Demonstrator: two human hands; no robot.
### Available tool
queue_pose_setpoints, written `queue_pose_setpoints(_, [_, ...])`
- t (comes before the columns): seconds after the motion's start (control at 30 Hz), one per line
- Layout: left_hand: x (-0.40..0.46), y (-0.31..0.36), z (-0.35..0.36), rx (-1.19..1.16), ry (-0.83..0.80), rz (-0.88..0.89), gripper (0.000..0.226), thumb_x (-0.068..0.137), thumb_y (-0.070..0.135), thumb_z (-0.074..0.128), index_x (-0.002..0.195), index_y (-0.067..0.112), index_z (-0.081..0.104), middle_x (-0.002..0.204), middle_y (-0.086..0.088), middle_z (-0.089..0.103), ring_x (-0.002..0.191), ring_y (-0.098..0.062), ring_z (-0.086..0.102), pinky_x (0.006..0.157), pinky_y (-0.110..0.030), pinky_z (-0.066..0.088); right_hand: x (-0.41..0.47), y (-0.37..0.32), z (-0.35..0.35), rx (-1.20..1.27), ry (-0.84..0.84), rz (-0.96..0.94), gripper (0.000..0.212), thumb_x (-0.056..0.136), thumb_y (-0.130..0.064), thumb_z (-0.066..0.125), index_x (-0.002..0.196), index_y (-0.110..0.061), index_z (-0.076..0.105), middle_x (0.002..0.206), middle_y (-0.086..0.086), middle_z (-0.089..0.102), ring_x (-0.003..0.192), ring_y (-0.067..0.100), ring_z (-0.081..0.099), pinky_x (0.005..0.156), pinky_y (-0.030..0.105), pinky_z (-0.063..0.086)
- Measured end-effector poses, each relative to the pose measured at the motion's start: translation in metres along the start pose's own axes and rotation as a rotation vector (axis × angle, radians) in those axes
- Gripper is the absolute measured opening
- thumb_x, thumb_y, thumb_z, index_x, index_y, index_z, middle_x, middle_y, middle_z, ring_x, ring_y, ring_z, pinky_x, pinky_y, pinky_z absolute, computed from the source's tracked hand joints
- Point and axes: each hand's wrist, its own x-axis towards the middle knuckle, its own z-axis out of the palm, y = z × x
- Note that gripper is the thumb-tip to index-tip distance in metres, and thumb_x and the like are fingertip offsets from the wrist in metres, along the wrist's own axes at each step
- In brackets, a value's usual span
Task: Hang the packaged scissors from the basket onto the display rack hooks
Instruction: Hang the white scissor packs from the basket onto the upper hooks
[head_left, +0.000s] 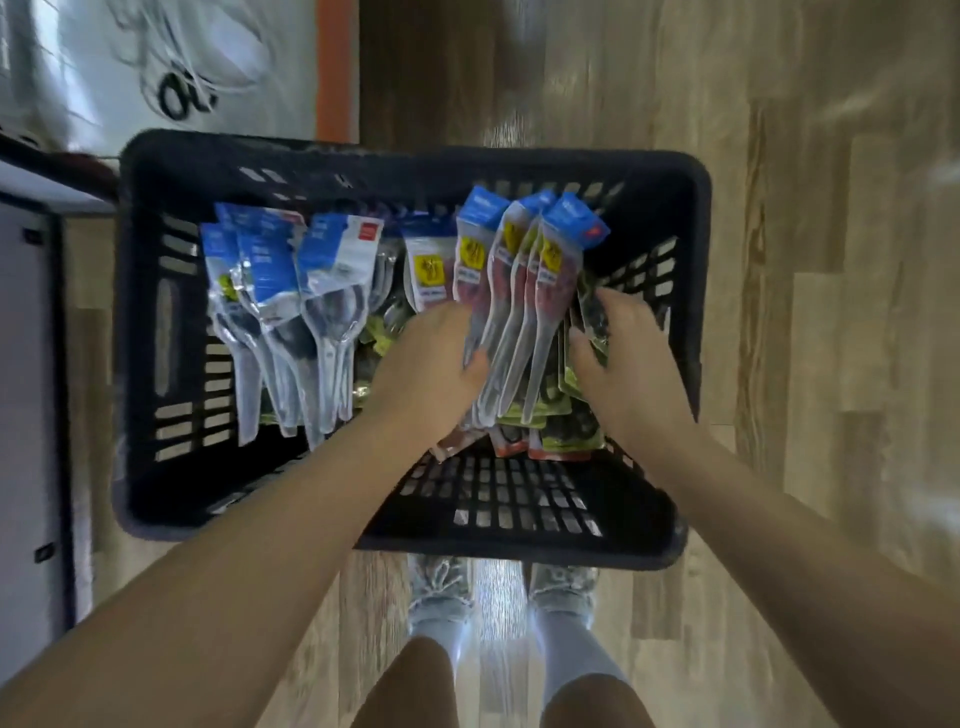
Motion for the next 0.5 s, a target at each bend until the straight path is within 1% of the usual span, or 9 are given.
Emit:
queue_pose_setpoints(0.07, [0.022,0.004,0.016,-0.028,0.020,0.037,0.038,0.095,0.019,0.049,0.130,0.004,0.048,0.130,-0.012,0.051,0.122,-0.026,0.045,0.096,-0.032,0.035,0.017,0.010,0.013,0.035,0.010,0.014,0.042,0.097,-0.024,0.049,0.136,-0.012,0.041,0.135,0.004,0.045,0.126,0.015,0.040,0.096,0.019,0.029])
queue_pose_setpoints(0.13, [0.043,0.009,0.032,-0.022,0.044,0.083,0.036,0.096,0.020,0.048,0.128,0.004,0.050,0.126,-0.011,0.052,0.118,-0.024,0.046,0.091,-0.031,0.036,0.035,0.019,0.025,0.095,0.018,0.025,0.036,0.096,-0.026,0.050,0.130,-0.015,0.046,0.124,0.001,0.049,0.118,0.013,0.044,0.087,0.012,0.027])
queue_pose_setpoints(0.2, [0.060,0.011,0.044,-0.014,0.056,0.109,0.033,0.096,0.021,0.047,0.125,0.004,0.051,0.120,-0.009,0.052,0.112,-0.022,0.048,0.086,-0.028,0.036,0.053,0.024,0.035,0.208,0.012,0.051,0.034,0.094,-0.029,0.053,0.126,-0.018,0.049,0.114,-0.005,0.048,0.107,0.007,0.045,0.076,0.006,0.030])
queue_pose_setpoints(0.23, [0.068,0.012,0.049,-0.021,0.069,0.118,0.030,0.096,0.021,0.047,0.121,0.004,0.053,0.115,-0.009,0.052,0.109,-0.022,0.048,0.082,-0.026,0.035,0.062,0.026,0.040,0.288,0.004,0.091,0.035,0.093,-0.031,0.055,0.126,-0.019,0.049,0.114,-0.006,0.049,0.104,0.006,0.045,0.074,0.006,0.033])
queue_pose_setpoints(0.27, [0.076,0.013,0.052,-0.036,0.097,0.122,0.025,0.096,0.020,0.048,0.114,0.004,0.055,0.109,-0.008,0.051,0.104,-0.022,0.050,0.078,-0.024,0.034,0.071,0.028,0.045,0.366,-0.003,0.139,0.038,0.092,-0.032,0.057,0.126,-0.018,0.048,0.116,-0.003,0.051,0.104,0.007,0.048,0.076,0.008,0.036])
queue_pose_setpoints(0.33, [0.087,0.013,0.055,-0.063,0.159,0.103,0.017,0.095,0.019,0.049,0.100,0.005,0.057,0.096,-0.003,0.044,0.095,-0.022,0.050,0.072,-0.025,0.033,0.085,0.031,0.052,0.460,-0.010,0.232,0.045,0.091,-0.033,0.058,0.130,-0.015,0.044,0.123,0.002,0.052,0.109,0.011,0.051,0.081,0.019,0.040])
queue_pose_setpoints(0.43, [0.097,0.015,0.056,-0.040,0.175,0.087,0.015,0.094,0.018,0.048,0.096,0.006,0.056,0.093,0.000,0.039,0.095,-0.023,0.049,0.071,-0.027,0.033,0.097,0.034,0.055,0.464,-0.065,0.302,0.055,0.090,-0.038,0.057,0.135,-0.011,0.038,0.128,0.003,0.050,0.114,0.015,0.050,0.082,0.025,0.040])
queue_pose_setpoints(0.5, [0.100,0.017,0.058,-0.081,0.168,0.053,0.011,0.093,0.017,0.048,0.093,0.007,0.054,0.093,-0.001,0.039,0.097,-0.023,0.048,0.071,-0.025,0.030,0.101,0.037,0.057,0.481,-0.116,0.328,0.058,0.089,-0.041,0.058,0.135,-0.011,0.038,0.129,0.006,0.053,0.118,0.021,0.052,0.086,0.029,0.043])
